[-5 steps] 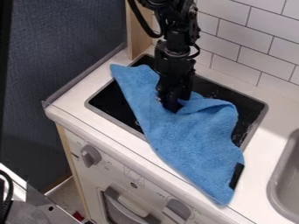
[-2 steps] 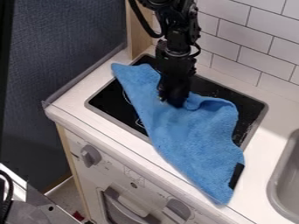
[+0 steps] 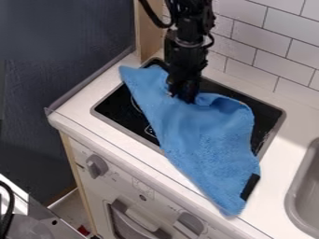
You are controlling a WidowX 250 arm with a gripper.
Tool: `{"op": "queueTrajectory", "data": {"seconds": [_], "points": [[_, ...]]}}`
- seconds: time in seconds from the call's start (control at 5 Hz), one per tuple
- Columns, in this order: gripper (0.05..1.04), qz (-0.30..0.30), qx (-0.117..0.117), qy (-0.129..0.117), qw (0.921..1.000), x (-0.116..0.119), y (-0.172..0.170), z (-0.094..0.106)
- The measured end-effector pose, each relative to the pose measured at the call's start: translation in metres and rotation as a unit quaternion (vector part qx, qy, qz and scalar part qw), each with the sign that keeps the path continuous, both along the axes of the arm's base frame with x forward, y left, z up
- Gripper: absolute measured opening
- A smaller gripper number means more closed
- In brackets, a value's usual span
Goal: Moved the cloth on the stove to the right
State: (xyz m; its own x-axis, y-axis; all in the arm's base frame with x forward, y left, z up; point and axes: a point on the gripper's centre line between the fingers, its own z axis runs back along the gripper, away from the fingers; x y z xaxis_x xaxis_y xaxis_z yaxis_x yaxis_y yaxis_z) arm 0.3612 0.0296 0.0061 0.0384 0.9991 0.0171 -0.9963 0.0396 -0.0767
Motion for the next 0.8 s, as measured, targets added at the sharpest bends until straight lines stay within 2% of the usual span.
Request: {"op": "queueTrajectory", "data": {"seconds": [0.2,0.4,0.8], "points": [[0.063,-0.003,-0.001,0.011,0.9999,-0.003,-0.008,0.002],[0.063,-0.027,0.005,0.005,0.9996,0.012,-0.029,0.02],[0.063,-0.097,0.009,-0.006,0.9953,0.029,-0.089,0.035]]}}
